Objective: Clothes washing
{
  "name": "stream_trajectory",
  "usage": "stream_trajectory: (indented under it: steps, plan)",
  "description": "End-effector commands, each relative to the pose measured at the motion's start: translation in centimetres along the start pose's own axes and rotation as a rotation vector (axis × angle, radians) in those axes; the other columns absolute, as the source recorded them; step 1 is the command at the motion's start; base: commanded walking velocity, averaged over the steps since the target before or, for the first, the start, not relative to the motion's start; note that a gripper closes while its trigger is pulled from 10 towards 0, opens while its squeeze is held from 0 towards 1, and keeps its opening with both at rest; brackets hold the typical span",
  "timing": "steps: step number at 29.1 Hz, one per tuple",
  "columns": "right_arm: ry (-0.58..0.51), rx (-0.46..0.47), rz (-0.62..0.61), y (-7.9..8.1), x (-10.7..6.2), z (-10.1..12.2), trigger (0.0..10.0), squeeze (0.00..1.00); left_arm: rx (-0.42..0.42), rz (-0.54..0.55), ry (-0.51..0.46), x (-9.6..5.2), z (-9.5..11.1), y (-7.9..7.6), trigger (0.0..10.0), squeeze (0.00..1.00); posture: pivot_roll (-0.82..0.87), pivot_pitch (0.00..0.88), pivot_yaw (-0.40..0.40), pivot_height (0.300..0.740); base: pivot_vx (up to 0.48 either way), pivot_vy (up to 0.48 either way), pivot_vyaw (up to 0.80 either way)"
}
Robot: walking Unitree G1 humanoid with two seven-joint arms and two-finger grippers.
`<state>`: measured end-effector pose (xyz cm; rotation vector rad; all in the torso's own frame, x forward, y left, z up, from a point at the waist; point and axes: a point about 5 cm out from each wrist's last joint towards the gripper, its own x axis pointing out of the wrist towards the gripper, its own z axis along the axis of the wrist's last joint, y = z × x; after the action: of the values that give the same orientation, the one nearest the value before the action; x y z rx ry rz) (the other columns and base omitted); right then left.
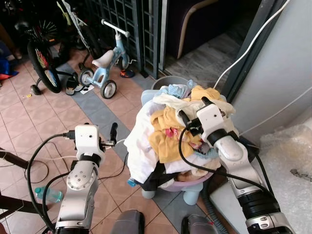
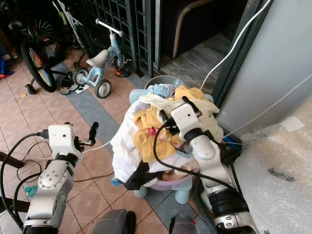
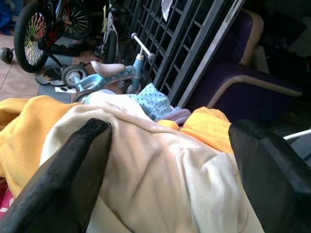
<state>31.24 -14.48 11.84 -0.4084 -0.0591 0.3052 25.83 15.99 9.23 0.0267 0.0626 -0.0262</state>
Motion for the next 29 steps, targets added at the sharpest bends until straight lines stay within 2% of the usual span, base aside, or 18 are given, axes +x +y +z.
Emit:
stream_trajectory:
  steps: [1,2,3,4,5,6,9,29]
  plan:
    - [0.051,-0.009,-0.017,-0.1,0.3,-0.5,10.0,0.00,0.012,0.003,0.005,-0.2,0.1,0.3,10.0,0.00,0.02,0.128,0.042,0.740,0.000,0.000,0.00]
    - [0.104,-0.010,-0.018,0.0,0.4,-1.1,10.0,0.00,0.013,0.004,0.006,-0.3,0.1,0.3,10.0,0.00,0.02,0.127,0.043,0.740,0.000,0.000,0.00]
    - [0.127,-0.002,-0.020,0.0,0.3,-1.4,8.2,0.00,0.014,0.004,0.008,-0.3,0.0,0.4,10.0,0.00,0.02,0.127,0.044,0.740,0.000,0.000,0.00]
    - [0.149,0.013,-0.018,0.2,0.3,-1.8,4.4,0.00,0.014,0.005,0.009,-0.3,0.0,0.4,10.0,0.00,0.02,0.127,0.044,0.740,0.000,0.000,0.00]
    - [0.177,0.030,-0.011,0.3,0.1,-2.3,3.6,0.00,0.014,0.005,0.010,-0.3,0.0,0.4,10.0,0.00,0.02,0.127,0.043,0.740,0.000,0.000,0.00]
    - [0.220,0.040,-0.006,0.5,-0.1,-3.0,0.0,0.00,0.015,0.004,0.012,-0.3,0.0,0.3,10.0,0.00,0.02,0.128,0.043,0.740,0.000,0.000,0.00]
    - [0.310,0.103,0.018,1.4,-0.9,-4.6,0.0,0.00,0.018,-0.002,0.018,-0.3,-0.1,0.2,10.0,0.00,0.01,0.131,0.047,0.740,0.000,0.000,0.00]
    - [0.331,0.204,0.021,2.0,-0.8,-4.4,0.0,0.00,0.029,-0.022,0.028,-0.1,-0.2,-0.3,10.0,0.00,0.01,0.132,0.042,0.740,0.000,0.000,0.00]
